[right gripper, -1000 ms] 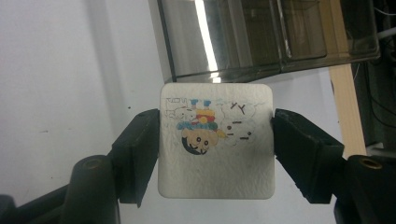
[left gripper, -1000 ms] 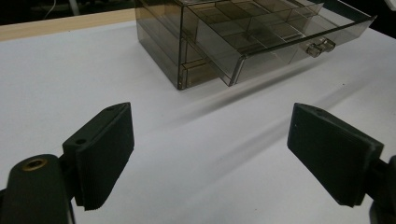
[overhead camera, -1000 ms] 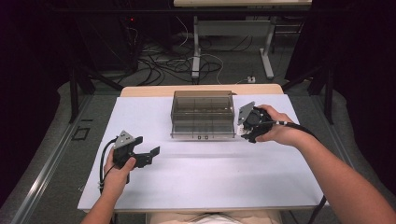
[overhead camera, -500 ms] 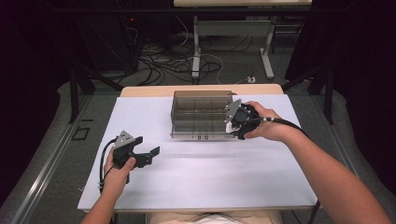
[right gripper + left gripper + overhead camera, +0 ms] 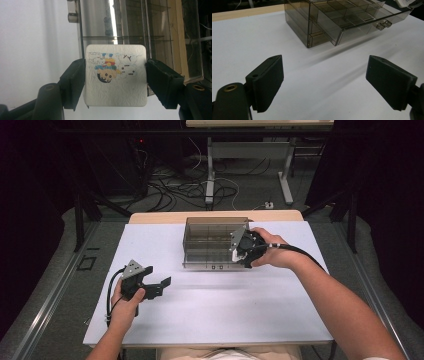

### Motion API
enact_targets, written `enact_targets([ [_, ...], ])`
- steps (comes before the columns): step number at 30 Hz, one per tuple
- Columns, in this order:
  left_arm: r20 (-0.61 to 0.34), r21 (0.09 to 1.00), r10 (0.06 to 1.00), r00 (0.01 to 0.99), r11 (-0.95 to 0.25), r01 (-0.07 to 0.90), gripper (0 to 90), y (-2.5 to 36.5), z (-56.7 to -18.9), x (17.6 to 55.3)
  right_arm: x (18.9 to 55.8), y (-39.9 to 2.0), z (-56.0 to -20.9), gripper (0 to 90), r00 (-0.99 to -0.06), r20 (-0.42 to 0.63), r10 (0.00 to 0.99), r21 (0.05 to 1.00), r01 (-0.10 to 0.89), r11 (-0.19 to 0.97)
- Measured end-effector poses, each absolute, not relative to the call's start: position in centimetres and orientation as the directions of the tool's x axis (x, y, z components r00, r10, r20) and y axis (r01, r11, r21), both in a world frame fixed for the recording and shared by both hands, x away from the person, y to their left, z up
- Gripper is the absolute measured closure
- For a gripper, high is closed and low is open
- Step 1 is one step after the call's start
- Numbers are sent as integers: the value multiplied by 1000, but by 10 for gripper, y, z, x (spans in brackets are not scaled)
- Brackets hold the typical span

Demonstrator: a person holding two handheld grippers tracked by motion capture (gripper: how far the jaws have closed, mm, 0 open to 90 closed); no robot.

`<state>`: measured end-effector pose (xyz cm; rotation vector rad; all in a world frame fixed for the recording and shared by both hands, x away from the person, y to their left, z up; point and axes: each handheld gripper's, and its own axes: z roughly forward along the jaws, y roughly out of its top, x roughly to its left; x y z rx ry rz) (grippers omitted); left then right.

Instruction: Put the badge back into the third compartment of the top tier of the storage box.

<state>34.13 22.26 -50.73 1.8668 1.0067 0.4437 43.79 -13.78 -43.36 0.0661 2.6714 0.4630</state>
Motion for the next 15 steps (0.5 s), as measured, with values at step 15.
enact_targets([
  [15,-105,861,793,599,-228,454,151,224,-507,342,443,-134,-437,331,-911,-399,106,328,-34,944],
])
